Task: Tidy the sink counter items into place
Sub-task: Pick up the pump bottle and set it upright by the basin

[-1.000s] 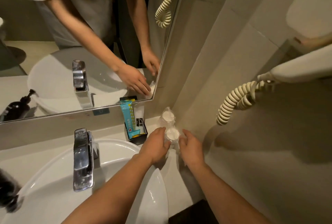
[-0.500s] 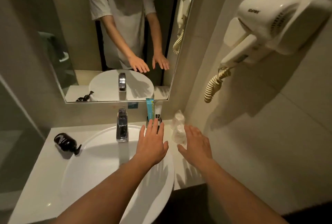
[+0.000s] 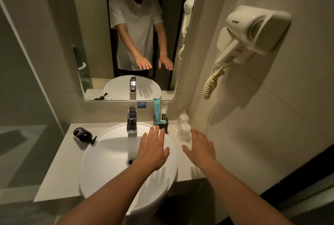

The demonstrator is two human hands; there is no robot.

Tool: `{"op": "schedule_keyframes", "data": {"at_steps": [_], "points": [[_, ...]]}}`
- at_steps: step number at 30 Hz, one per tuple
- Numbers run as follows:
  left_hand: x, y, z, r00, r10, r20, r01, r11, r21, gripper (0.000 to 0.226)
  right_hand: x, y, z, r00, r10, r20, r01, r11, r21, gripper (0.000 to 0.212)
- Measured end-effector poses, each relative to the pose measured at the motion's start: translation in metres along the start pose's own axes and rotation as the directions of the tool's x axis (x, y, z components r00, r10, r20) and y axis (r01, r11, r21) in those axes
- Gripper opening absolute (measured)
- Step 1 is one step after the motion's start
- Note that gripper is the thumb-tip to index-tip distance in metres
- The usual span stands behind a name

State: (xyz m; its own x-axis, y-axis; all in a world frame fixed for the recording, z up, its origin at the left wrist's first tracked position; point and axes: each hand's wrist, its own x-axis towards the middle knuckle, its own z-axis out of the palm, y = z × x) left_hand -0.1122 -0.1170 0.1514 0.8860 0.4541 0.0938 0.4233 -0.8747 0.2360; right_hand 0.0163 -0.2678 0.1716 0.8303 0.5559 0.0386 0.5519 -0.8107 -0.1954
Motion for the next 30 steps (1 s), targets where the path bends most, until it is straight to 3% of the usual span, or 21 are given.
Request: {"op": "schedule_keyframes", "data": {"at_steps": [7,14,23,30], "points": [[0.049,-0.006,0.018,0.999,0.047,0.010,-0.047,0.999,-0.002,0.074,0.046,0.002,0.011,1.000,-0.017,0.002,0.017,0.999,-0.034,0.076],[0.097,-0.050,-0.011,0.982,0.052,-0.180,-0.040,0.997,0.066,0.075,0.114,-0.048,-0.009,0.978,-0.192,-0.082,0.185,0.979,-0.091,0.082],[0.066,-0.134,-0.079,0.930,-0.147,-0.337,0.195,0.974,0.112,0.074,0.132,-0.168,-0.023,0.862,-0.481,-0.158,0.483,0.875,-0.029,0.082],[0.003,-0.208,-0.095,0.887,-0.353,-0.297,0.402,0.907,0.124,0.078,0.114,-0.260,-0.007,0.762,-0.639,-0.107,0.643,0.766,0.008,0.084]]}}
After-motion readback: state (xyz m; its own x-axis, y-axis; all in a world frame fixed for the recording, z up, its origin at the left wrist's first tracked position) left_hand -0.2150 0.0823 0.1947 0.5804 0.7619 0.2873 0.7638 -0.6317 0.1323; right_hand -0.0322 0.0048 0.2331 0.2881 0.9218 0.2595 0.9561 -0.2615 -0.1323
